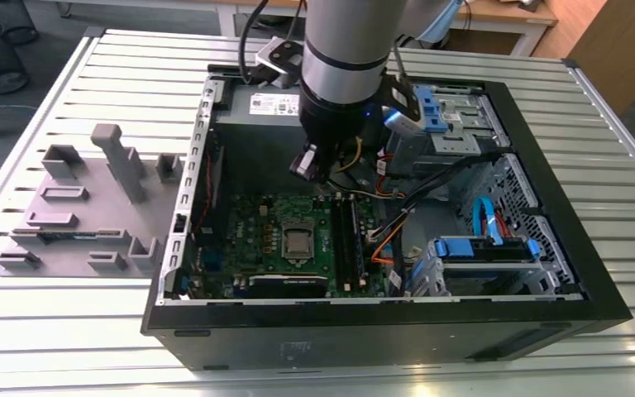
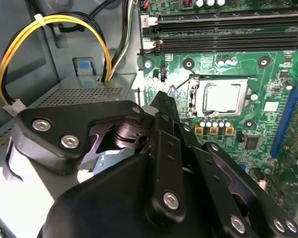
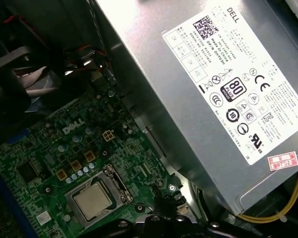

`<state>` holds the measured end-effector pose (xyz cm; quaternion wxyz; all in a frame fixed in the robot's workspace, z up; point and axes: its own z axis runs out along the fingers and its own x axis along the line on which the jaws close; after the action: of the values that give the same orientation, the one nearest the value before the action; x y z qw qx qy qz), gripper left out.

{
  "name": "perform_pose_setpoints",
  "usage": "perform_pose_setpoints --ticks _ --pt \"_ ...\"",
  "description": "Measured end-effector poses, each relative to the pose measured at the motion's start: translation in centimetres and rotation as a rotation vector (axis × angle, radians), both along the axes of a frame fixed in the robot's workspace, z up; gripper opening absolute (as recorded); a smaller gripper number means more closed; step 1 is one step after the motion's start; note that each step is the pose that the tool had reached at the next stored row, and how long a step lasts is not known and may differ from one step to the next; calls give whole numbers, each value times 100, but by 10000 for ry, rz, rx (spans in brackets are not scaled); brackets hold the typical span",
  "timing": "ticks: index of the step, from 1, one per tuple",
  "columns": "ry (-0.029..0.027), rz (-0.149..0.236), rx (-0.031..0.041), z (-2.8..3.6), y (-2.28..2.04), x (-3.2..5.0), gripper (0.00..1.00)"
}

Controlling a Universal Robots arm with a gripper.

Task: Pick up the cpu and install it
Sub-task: 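Install the first cpu locking lever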

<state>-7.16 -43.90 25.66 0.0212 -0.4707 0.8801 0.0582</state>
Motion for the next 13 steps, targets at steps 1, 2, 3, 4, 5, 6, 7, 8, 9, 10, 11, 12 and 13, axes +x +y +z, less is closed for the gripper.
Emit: perform_pose_setpoints --ticks 1,2,3,4,5,6,7,8,9,10,11,12,13 --pt "-1 0 30 -14 0 -1 11" --pt "-2 0 57 -27 0 -2 11" --pt "-1 0 77 -36 0 -5 11" --pt "-1 1 99 -43 -1 -8 11" --pt "-1 2 137 -50 -1 -9 11" --pt "-2 1 177 -57 0 -10 11" --pt "-2 0 211 -62 1 -10 11" --pt "-2 -1 247 -68 1 -10 11" --pt "-2 0 277 -74 2 -10 11" --pt "-2 -1 298 -79 3 -10 11" --pt "-3 0 307 -85 3 -10 11" --pt "-2 0 308 -95 2 -10 11" --pt "-2 0 308 -107 2 -10 11"
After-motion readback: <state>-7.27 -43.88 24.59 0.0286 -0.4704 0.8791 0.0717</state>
